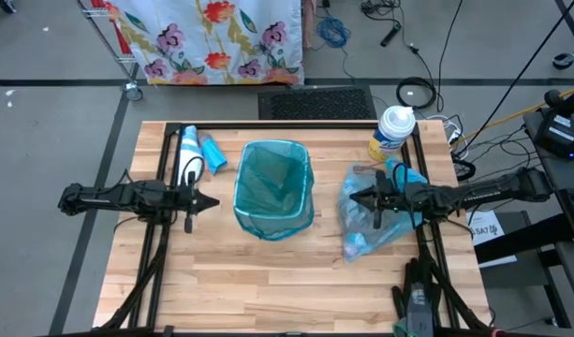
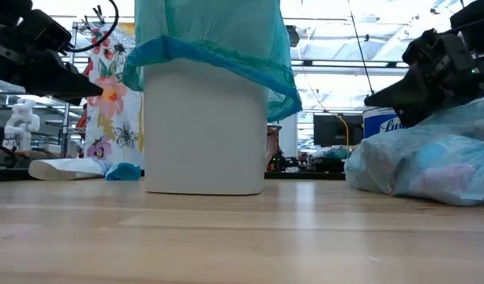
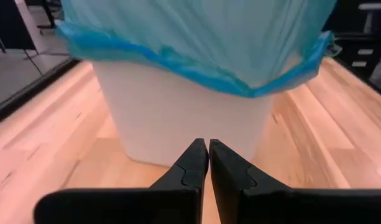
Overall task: Place trash/remove bag and relplace
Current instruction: Return to Home Position
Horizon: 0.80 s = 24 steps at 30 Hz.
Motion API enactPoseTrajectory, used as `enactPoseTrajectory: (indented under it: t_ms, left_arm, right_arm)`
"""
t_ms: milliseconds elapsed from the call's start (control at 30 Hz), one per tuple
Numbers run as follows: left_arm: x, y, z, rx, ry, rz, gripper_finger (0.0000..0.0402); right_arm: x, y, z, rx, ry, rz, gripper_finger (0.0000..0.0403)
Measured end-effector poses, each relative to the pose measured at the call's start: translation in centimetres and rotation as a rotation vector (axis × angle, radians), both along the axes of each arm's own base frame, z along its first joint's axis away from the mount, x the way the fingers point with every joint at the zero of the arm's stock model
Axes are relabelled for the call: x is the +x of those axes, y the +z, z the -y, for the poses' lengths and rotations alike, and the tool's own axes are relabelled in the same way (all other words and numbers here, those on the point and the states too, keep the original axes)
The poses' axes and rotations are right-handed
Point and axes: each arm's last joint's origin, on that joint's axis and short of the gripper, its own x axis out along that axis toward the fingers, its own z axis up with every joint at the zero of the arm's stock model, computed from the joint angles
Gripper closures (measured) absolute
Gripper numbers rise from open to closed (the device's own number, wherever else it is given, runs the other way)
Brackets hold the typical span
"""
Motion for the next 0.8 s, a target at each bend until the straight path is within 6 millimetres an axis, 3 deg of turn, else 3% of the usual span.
enactPoseTrajectory:
  t_ms: [433,800]
  left_arm:
    - [0.0,-0.2,0.1,-0.026,-0.021,-0.025,0.0378]
    - [0.0,-0.2,0.2,-0.069,-0.051,-0.027,0.0378]
  right_arm:
    - [-0.3,0.5,-0.2,-0.044,0.087,0.041,0.0403]
    - [-1.7,1.2,-0.3,-0.049,0.143,0.100,0.0403]
